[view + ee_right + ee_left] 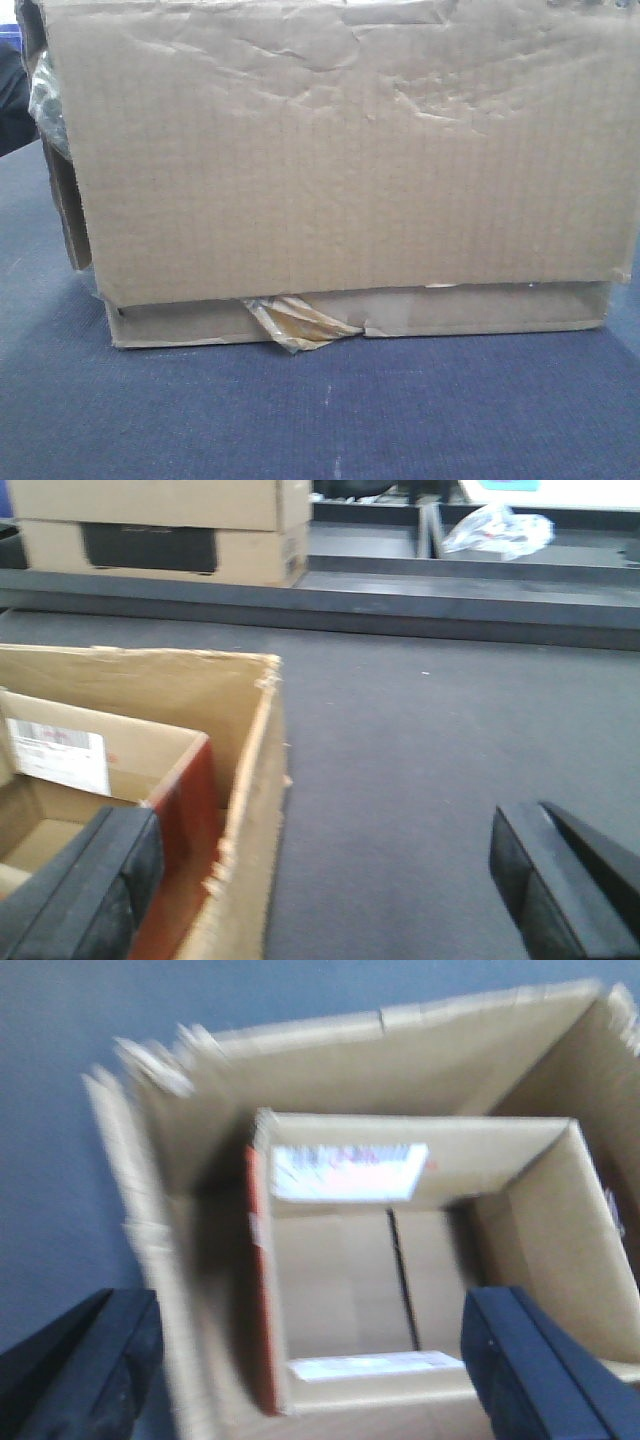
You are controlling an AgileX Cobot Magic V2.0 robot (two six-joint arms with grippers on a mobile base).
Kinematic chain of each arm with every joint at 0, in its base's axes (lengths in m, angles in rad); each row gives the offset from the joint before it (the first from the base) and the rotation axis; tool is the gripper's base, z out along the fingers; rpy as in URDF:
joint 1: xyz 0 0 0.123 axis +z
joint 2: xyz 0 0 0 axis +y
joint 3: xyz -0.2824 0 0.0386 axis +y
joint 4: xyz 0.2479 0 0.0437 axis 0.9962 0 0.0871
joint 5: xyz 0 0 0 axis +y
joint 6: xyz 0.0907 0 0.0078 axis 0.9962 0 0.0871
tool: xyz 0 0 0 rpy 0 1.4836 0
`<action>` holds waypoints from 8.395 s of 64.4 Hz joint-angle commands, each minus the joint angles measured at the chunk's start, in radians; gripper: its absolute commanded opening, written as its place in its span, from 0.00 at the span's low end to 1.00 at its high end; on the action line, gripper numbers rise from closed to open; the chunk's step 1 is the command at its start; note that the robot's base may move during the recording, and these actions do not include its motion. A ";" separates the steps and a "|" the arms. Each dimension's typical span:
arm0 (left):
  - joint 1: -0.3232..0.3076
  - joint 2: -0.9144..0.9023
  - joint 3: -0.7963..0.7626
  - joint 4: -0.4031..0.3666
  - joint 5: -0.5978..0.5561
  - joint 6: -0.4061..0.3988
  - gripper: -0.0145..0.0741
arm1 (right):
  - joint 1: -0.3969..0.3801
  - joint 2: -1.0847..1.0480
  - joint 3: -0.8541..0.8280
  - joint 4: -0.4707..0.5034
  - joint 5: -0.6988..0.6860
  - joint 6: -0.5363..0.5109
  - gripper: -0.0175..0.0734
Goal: Stack two boxes on right shelf middle
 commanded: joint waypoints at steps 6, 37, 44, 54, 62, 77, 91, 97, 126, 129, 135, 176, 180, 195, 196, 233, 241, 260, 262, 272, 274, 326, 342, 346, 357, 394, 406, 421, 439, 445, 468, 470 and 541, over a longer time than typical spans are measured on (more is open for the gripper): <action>0.021 -0.084 0.060 0.026 -0.007 0.044 0.73 | 0.049 0.135 -0.195 -0.006 0.130 -0.028 0.82; 0.091 -0.134 0.417 -0.061 -0.007 0.046 0.73 | 0.086 0.524 -0.453 -0.006 0.455 -0.054 0.82; 0.091 -0.115 0.456 -0.063 -0.007 0.046 0.73 | 0.086 0.588 -0.453 0.000 0.459 -0.054 0.82; 0.091 -0.056 0.463 -0.070 -0.007 0.046 0.73 | 0.086 0.677 -0.453 0.013 0.457 -0.054 0.82; 0.091 -0.014 0.463 -0.072 -0.007 0.046 0.72 | 0.086 0.719 -0.453 0.013 0.457 -0.054 0.76; 0.091 0.005 0.465 -0.072 -0.007 0.040 0.30 | 0.086 0.737 -0.453 0.013 0.461 -0.054 0.12; 0.091 0.005 0.465 -0.072 -0.007 0.040 0.04 | 0.086 0.737 -0.453 0.013 0.496 -0.043 0.02; 0.095 0.001 0.458 -0.068 -0.007 0.035 0.04 | 0.086 0.737 -0.453 0.013 0.531 0.002 0.02; 0.095 -0.022 0.186 -0.068 -0.007 0.035 0.04 | 0.086 0.561 -0.462 0.013 0.514 0.016 0.02; 0.093 -0.042 0.160 -0.068 -0.007 0.035 0.04 | 0.086 0.535 -0.478 0.013 0.510 0.016 0.02; 0.082 -0.083 0.129 -0.068 -0.007 0.035 0.04 | 0.086 0.491 -0.525 0.013 0.508 0.016 0.02; 0.033 -0.253 0.095 -0.029 -0.007 0.035 0.04 | 0.086 0.425 -0.734 0.038 0.533 0.016 0.02; 0.033 -0.251 0.095 -0.029 -0.007 0.035 0.04 | 0.086 0.425 -0.734 0.038 0.531 0.016 0.02; 0.033 -0.251 0.095 -0.029 -0.007 0.035 0.04 | 0.086 0.425 -0.734 0.038 0.531 0.016 0.02; 0.033 -0.251 0.095 -0.029 -0.007 0.035 0.04 | 0.086 0.425 -0.734 0.038 0.531 0.016 0.02; 0.033 -0.251 0.095 -0.028 -0.029 0.035 0.04 | 0.086 0.425 -0.734 0.038 0.531 0.016 0.02; 0.033 -0.251 0.095 -0.028 -0.029 0.035 0.04 | 0.086 0.425 -0.734 0.038 0.531 0.016 0.02; 0.033 -0.251 0.095 -0.028 -0.029 0.035 0.04 | 0.086 0.425 -0.734 0.038 0.531 0.016 0.02; 0.033 -0.251 0.095 -0.028 -0.029 0.035 0.04 | 0.086 0.425 -0.734 0.038 0.531 0.016 0.02; 0.033 -0.251 0.095 -0.028 -0.029 0.035 0.04 | 0.086 0.425 -0.734 0.038 0.531 0.016 0.02; 0.033 -0.251 0.095 -0.028 -0.029 0.035 0.04 | 0.086 0.425 -0.734 0.038 0.531 0.016 0.02; 0.033 -0.251 0.095 -0.028 -0.029 0.035 0.04 | 0.086 0.425 -0.734 0.038 0.531 0.016 0.02; 0.033 -0.251 0.095 -0.028 -0.029 0.035 0.04 | 0.086 0.425 -0.734 0.038 0.531 0.016 0.02; 0.033 -0.251 0.095 -0.028 -0.029 0.035 0.04 | 0.086 0.425 -0.734 0.038 0.531 0.016 0.02; 0.033 -0.251 0.095 -0.028 -0.029 0.035 0.04 | 0.086 0.425 -0.734 0.038 0.531 0.016 0.02; 0.033 -0.251 0.095 -0.028 -0.029 0.035 0.04 | 0.086 0.425 -0.734 0.038 0.531 0.016 0.02; 0.033 -0.251 0.095 -0.028 -0.029 0.035 0.04 | 0.086 0.425 -0.734 0.038 0.531 0.016 0.02; 0.033 -0.251 0.095 -0.028 -0.029 0.035 0.04 | 0.086 0.425 -0.734 0.038 0.531 0.016 0.02; 0.033 -0.251 0.095 -0.028 -0.029 0.035 0.04 | 0.086 0.425 -0.734 0.038 0.531 0.016 0.02; 0.033 -0.251 0.095 -0.028 -0.029 0.035 0.04 | 0.086 0.425 -0.734 0.038 0.531 0.016 0.02; 0.033 -0.251 0.095 -0.028 -0.029 0.035 0.04 | 0.086 0.425 -0.734 0.038 0.531 0.016 0.02; 0.033 -0.251 0.095 -0.028 -0.029 0.035 0.04 | 0.086 0.425 -0.734 0.038 0.531 0.016 0.02; 0.033 -0.251 0.095 -0.026 -0.031 0.035 0.04 | 0.086 0.425 -0.734 0.038 0.513 0.016 0.02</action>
